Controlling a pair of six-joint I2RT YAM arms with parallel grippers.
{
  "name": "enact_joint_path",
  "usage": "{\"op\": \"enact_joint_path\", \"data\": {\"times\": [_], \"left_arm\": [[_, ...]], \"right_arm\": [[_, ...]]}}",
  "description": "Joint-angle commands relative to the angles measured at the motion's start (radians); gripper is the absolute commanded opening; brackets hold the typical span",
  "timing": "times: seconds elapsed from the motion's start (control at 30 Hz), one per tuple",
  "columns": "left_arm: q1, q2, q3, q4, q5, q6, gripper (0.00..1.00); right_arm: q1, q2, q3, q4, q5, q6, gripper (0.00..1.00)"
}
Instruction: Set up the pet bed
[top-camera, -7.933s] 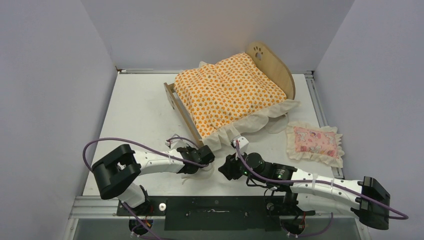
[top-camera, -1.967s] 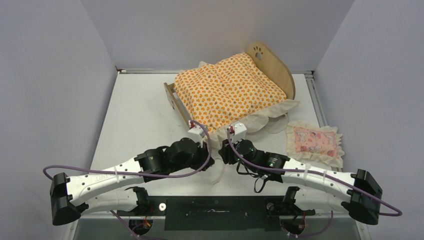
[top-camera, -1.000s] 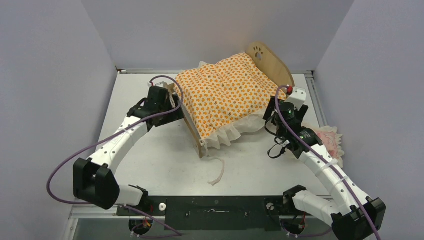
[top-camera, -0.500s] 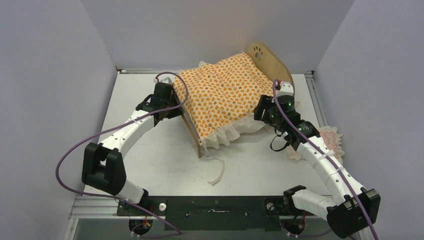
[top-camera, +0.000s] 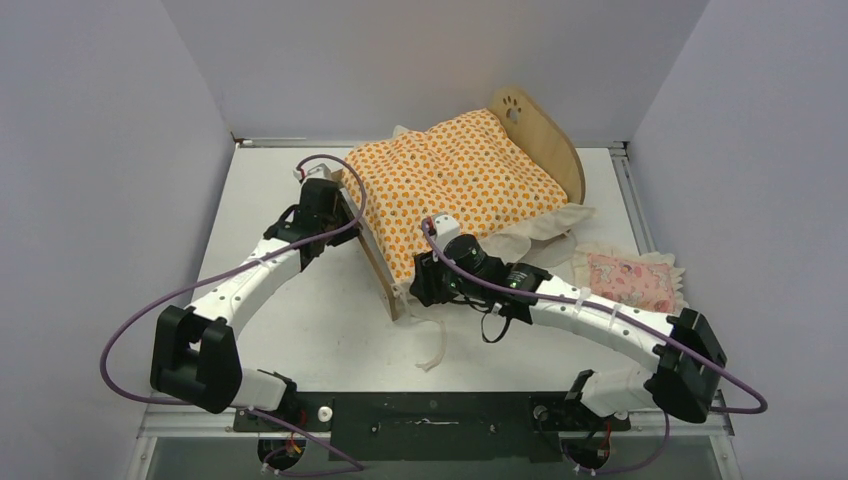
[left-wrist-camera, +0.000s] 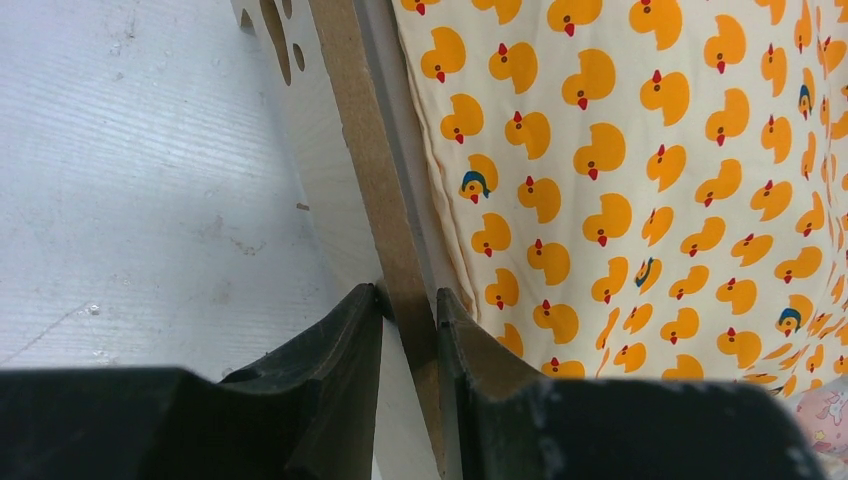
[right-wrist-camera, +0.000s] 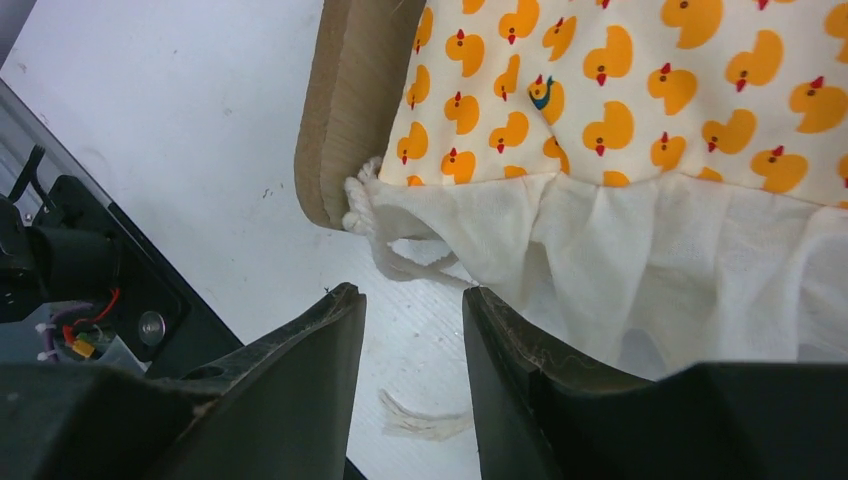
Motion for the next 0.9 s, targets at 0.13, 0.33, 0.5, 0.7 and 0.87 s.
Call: {"op": "enact_joint_path", "data": {"times": [0.13, 0.33, 0.5, 0.7, 0.87], "left_arm": [[-0.021, -0.034, -0.019, -0.013, -0.007, -0.013, 0.04], [-0.026, -0.035, -0.021, -0.015, -0.010, -0.013, 0.04], [-0.028, -0.028, -0.018, -0.014, -0.011, -0.013, 0.03], [-0.029, -0.019, -0.017, -0.009, -0.015, -0.012, 0.04], [-0.029, -0.012, -0.015, -0.011, -0.020, -0.008, 0.03]], "right_arm": [[0.029, 0.086, 0.017, 0.200, -0.025, 0.018, 0.41], [0.031, 0.136, 0.034, 0.227, -0.043, 0.005, 0.35], [0.033, 0.155, 0.041, 0.228, -0.061, 0.001, 0.22], [0.041, 0.143, 0.045, 0.197, -0.083, -0.006, 0.05], [0.075, 0.104, 0.068, 0.095, -0.116, -0.015, 0.05]]}}
